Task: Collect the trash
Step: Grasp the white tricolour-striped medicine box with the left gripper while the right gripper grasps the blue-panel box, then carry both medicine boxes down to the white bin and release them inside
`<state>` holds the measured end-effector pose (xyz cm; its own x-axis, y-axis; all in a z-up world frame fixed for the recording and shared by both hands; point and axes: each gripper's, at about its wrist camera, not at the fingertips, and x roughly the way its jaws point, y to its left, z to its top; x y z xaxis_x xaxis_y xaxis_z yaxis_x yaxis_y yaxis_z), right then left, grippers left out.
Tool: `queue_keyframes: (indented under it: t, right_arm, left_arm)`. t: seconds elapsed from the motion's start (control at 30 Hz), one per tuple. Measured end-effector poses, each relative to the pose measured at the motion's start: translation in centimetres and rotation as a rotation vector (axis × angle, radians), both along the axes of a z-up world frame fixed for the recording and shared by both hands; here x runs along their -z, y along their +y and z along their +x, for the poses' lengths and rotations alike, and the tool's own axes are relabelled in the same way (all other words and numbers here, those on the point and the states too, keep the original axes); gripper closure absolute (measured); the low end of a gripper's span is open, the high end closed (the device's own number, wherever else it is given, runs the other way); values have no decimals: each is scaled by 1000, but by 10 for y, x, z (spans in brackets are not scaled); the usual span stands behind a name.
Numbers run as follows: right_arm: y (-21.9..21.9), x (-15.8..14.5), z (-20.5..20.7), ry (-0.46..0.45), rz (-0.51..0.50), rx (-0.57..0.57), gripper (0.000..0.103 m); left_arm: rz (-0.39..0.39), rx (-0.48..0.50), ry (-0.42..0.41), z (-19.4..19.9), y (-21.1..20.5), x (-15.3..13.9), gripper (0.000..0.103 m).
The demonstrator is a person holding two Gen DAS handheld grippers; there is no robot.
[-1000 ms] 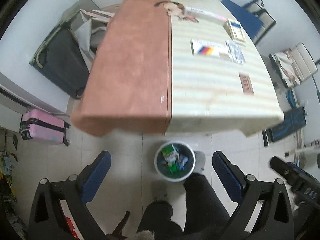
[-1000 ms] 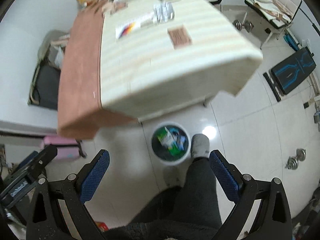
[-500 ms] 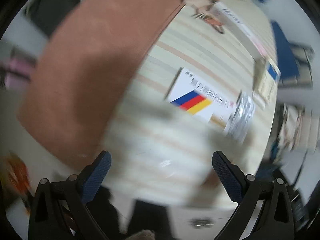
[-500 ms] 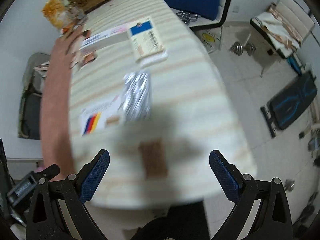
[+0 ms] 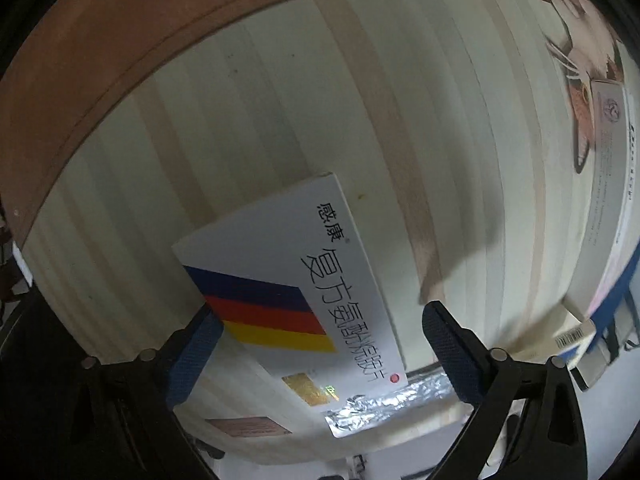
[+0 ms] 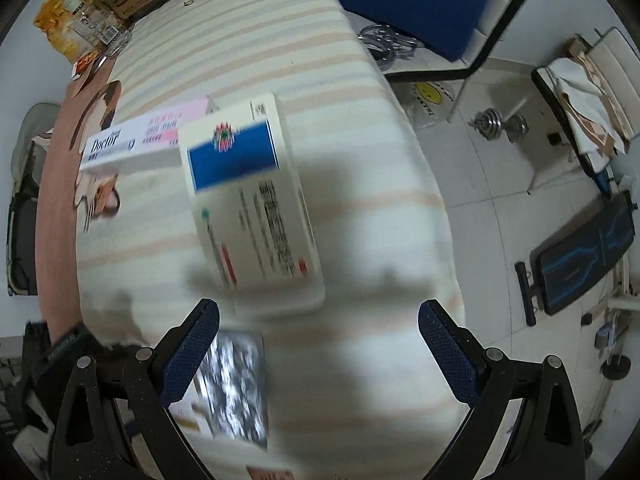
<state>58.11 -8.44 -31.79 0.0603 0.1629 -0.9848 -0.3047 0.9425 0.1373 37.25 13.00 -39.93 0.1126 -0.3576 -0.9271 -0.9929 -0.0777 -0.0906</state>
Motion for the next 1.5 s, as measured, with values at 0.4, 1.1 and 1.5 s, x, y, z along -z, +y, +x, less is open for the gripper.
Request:
queue_keyframes:
  t: [0.4, 1.1, 1.5]
  right_arm:
    - [52, 28, 16, -20, -53, -84, 27]
    - [-32, 45, -49, 107, -200, -142, 26]
    - [-30, 44, -55, 82, -202, -140, 26]
  left_arm:
    - [385, 806, 73, 22, -17, -30, 19]
    - [398, 807, 9, -48, -55, 2, 29]
    - [365, 771, -15, -28, 6, 2, 29]
